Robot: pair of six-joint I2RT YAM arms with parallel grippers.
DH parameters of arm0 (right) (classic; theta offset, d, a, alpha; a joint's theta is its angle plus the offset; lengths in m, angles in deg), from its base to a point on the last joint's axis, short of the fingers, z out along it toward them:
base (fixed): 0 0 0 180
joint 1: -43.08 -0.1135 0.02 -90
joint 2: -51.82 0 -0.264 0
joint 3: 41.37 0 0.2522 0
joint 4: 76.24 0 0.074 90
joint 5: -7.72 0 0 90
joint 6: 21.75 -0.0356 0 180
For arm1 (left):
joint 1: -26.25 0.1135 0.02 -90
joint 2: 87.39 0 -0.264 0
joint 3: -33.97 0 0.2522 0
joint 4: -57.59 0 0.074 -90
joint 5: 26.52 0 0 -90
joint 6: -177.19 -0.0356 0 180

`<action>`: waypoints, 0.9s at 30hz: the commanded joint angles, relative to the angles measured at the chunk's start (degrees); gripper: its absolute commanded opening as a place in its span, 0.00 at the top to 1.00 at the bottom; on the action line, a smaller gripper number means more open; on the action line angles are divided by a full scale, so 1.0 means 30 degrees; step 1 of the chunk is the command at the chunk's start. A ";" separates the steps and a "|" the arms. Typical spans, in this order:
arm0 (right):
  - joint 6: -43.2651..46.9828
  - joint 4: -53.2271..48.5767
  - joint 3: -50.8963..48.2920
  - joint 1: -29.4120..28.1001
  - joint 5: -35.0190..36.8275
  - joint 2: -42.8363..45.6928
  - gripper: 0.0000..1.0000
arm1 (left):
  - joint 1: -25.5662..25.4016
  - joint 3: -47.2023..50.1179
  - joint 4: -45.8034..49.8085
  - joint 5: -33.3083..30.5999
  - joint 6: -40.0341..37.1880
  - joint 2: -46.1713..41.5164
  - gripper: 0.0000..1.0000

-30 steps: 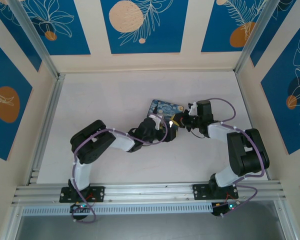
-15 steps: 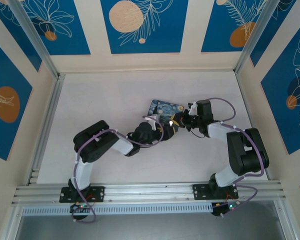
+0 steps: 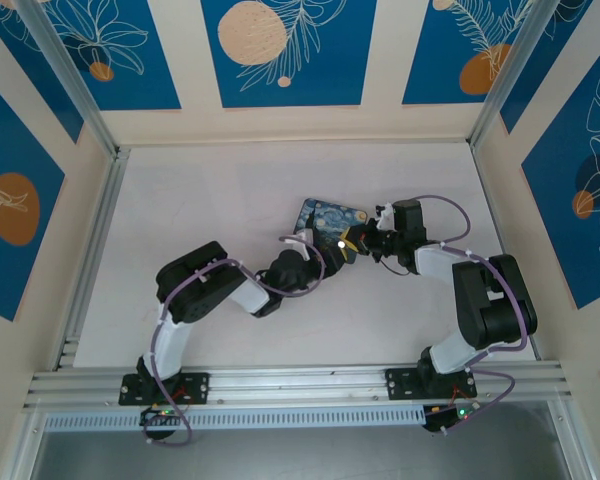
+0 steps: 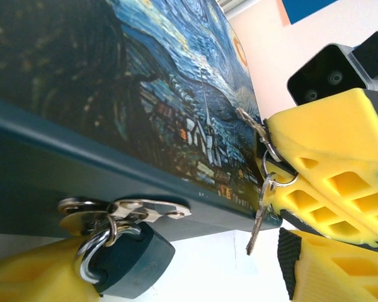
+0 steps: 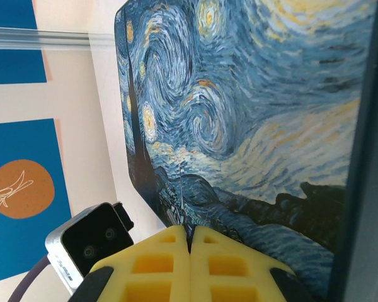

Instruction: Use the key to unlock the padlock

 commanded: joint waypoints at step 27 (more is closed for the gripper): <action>0.0475 -0.0929 0.0003 0.0031 0.0336 -0.0644 1.00 | -0.0287 0.0947 -0.0397 -0.1418 0.1333 0.1255 0.65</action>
